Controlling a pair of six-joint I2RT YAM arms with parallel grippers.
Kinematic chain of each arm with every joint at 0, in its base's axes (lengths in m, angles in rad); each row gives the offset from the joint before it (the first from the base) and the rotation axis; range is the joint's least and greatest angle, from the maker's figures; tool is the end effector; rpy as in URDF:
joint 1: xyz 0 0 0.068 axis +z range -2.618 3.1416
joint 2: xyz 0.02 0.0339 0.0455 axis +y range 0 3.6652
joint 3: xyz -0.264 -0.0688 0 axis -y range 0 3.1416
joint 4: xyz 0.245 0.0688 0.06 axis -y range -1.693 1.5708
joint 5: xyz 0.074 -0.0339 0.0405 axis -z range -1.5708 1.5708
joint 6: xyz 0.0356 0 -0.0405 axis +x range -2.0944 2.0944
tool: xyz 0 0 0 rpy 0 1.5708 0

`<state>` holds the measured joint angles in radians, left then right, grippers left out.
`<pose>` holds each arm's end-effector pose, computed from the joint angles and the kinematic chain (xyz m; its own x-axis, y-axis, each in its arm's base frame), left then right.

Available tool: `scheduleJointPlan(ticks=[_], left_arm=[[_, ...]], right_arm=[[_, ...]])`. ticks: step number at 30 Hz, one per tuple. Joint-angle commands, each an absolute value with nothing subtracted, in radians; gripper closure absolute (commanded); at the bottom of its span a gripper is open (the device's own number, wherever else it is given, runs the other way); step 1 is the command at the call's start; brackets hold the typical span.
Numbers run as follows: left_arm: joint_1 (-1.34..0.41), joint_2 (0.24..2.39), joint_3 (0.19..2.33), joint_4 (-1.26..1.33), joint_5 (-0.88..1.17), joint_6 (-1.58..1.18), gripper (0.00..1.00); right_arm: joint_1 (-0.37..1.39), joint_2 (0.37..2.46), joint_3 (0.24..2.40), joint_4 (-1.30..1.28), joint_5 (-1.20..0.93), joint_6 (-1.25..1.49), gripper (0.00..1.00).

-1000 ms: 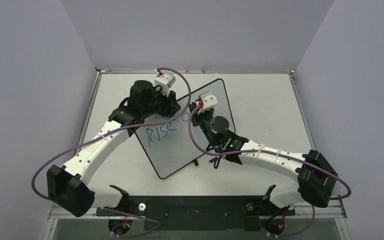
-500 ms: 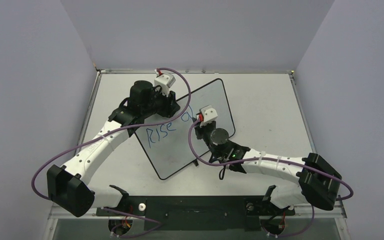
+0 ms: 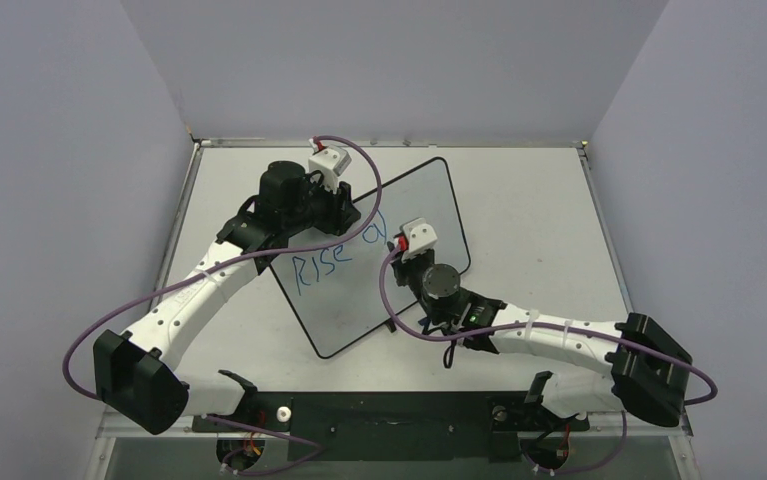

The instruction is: Write a sentence on the whiteboard

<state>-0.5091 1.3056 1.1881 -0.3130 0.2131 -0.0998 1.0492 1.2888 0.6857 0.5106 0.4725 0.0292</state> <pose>0.2583 -0.1528 0.3537 -0.4268 0.1267 -0.8954 0.6047 0.7762 -0.1784 0.1573 0.2413 0.2678 -0.0620 -0.0556 -0.9965 -0.5447 0.8386 -0.0129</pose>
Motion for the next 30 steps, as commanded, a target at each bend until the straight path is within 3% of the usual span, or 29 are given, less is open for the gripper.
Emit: scheduleJointPlan(ticks=[1, 30], left_arm=[[-0.514, 1.261, 1.211, -0.212, 0.227, -0.088, 1.0], [-0.518, 1.255, 1.209, -0.214, 0.218, -0.083, 1.0]], right_arm=[[1.059, 1.216, 0.731, 0.526, 0.514, -0.012, 1.0], [1.003, 1.364, 0.862, 0.572, 0.474, -0.043, 1.0]])
